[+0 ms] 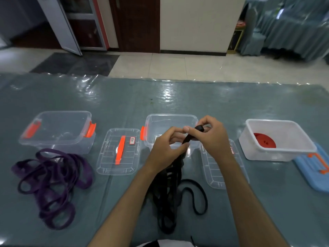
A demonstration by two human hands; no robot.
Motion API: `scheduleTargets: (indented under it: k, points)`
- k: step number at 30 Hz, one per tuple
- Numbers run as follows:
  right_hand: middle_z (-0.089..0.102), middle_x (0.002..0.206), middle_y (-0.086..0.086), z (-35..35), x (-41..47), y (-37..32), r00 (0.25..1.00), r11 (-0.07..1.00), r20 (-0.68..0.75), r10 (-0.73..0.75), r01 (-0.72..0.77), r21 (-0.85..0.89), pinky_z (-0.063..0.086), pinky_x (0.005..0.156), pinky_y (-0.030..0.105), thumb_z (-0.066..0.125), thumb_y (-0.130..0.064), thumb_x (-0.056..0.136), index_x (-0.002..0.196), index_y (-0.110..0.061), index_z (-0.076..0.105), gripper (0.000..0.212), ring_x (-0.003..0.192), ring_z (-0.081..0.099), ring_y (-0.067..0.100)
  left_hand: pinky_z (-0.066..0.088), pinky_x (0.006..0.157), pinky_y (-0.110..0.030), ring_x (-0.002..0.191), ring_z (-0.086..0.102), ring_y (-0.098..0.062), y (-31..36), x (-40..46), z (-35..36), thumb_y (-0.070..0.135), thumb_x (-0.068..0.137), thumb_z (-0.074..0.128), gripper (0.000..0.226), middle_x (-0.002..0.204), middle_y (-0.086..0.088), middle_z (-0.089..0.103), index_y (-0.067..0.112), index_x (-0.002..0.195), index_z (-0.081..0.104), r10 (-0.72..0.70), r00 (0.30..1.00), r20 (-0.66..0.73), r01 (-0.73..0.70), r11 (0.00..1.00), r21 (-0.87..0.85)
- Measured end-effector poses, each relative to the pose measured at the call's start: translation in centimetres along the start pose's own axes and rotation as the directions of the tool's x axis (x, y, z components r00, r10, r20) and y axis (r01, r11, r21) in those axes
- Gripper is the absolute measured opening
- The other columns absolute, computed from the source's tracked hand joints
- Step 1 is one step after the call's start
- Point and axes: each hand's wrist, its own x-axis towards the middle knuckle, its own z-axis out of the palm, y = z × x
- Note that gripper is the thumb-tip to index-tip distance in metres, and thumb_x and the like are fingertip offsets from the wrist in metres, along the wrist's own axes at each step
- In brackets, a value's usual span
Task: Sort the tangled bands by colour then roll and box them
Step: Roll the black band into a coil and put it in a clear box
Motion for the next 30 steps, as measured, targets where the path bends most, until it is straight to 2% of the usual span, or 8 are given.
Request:
scheduleTargets:
  k: [2, 5, 9, 15, 20, 23, 26, 30]
  points:
    - [0.065, 0.081, 0.027, 0.1, 0.4, -0.9, 1.000, 0.999, -0.002, 0.001, -0.001, 0.034, 0.064, 0.071, 0.057, 0.095, -0.034, 0.075, 0.085, -0.003, 0.059, 0.048, 0.075, 0.075, 0.039, 0.057, 0.101, -0.033, 0.108, 0.075, -0.010, 0.6, 0.6, -0.6, 0.026, 0.090, 0.083, 0.036, 0.114, 0.010, 0.078, 0.023, 0.122, 0.068, 0.012, 1.000, 0.026, -0.013, 1.000, 0.008]
    - [0.069, 0.074, 0.015, 0.3, 1.2, -2.2, 0.999, 0.986, 0.050, -0.001, -0.007, 0.164, 0.067, 0.074, 0.050, 0.094, -0.033, 0.075, 0.089, -0.005, 0.062, 0.045, 0.075, 0.079, 0.033, 0.061, 0.091, -0.029, 0.098, 0.079, -0.015, 1.3, 1.9, -1.8, 0.012, 0.092, 0.081, 0.026, 0.109, 0.004, 0.080, 0.017, 0.117, 0.073, 0.021, 0.999, -0.024, -0.023, 0.996, -0.088]
    - [0.079, 0.086, 0.017, -0.1, 2.2, -3.7, 0.987, 0.938, 0.144, -0.076, 0.022, 0.346, 0.066, 0.080, 0.037, 0.086, -0.019, 0.086, 0.098, -0.009, 0.071, 0.022, 0.082, 0.079, 0.030, 0.062, 0.096, -0.043, 0.101, 0.079, -0.023, 2.2, 3.3, -3.7, 0.013, 0.094, 0.078, 0.026, 0.107, -0.001, 0.081, 0.015, 0.121, 0.077, -0.011, 0.999, -0.052, 0.001, 0.983, -0.181]
    - [0.080, 0.094, 0.006, 0.9, 3.5, -5.4, 0.981, 0.917, 0.110, -0.161, 0.107, 0.384, 0.065, 0.081, 0.032, 0.075, -0.007, 0.095, 0.106, -0.010, 0.075, 0.011, 0.092, 0.080, 0.024, 0.062, 0.098, -0.042, 0.109, 0.077, -0.023, 3.4, 4.5, -5.1, 0.013, 0.097, 0.076, 0.029, 0.115, -0.002, 0.080, 0.012, 0.126, 0.076, 0.016, 1.000, -0.012, -0.019, 0.973, -0.229]
    - [0.080, 0.102, 0.006, 1.2, 3.5, -6.2, 0.980, 0.927, 0.106, -0.168, 0.121, 0.356, 0.065, 0.080, 0.032, 0.074, -0.009, 0.096, 0.117, -0.011, 0.076, 0.021, 0.097, 0.078, 0.022, 0.061, 0.100, -0.041, 0.109, 0.077, -0.024, 4.3, 4.7, -5.7, 0.012, 0.096, 0.077, 0.028, 0.113, -0.004, 0.081, 0.012, 0.124, 0.076, 0.031, 0.999, 0.009, -0.028, 0.961, -0.275]
    - [0.078, 0.105, 0.008, 0.8, 3.2, -6.3, 0.972, 0.942, 0.126, -0.198, 0.153, 0.298, 0.064, 0.078, 0.030, 0.075, -0.015, 0.096, 0.112, -0.018, 0.078, 0.017, 0.097, 0.077, 0.023, 0.062, 0.097, -0.040, 0.107, 0.078, -0.024, 4.6, 4.8, -6.1, 0.013, 0.097, 0.077, 0.028, 0.112, -0.006, 0.081, 0.011, 0.124, 0.075, 0.027, 1.000, -0.013, -0.029, 0.956, -0.293]
    - [0.080, 0.104, 0.006, 0.2, 2.9, -6.2, 0.974, 0.936, 0.153, -0.168, 0.109, 0.336, 0.065, 0.080, 0.032, 0.073, -0.015, 0.097, 0.115, -0.014, 0.078, 0.018, 0.099, 0.078, 0.023, 0.063, 0.096, -0.040, 0.107, 0.078, -0.024, 4.9, 5.1, -6.6, 0.014, 0.095, 0.078, 0.028, 0.111, -0.007, 0.081, 0.011, 0.122, 0.076, 0.025, 0.999, -0.030, -0.032, 0.954, -0.298]
    - [0.080, 0.102, 0.010, 0.2, 2.3, -6.0, 0.982, 0.908, 0.122, -0.143, 0.082, 0.411, 0.066, 0.080, 0.034, 0.072, -0.009, 0.098, 0.122, -0.009, 0.073, 0.024, 0.096, 0.080, 0.026, 0.062, 0.098, -0.041, 0.110, 0.077, -0.026, 5.1, 4.8, -6.2, 0.011, 0.096, 0.077, 0.029, 0.115, -0.008, 0.080, 0.011, 0.124, 0.076, 0.031, 0.998, 0.060, -0.010, 0.949, -0.315]
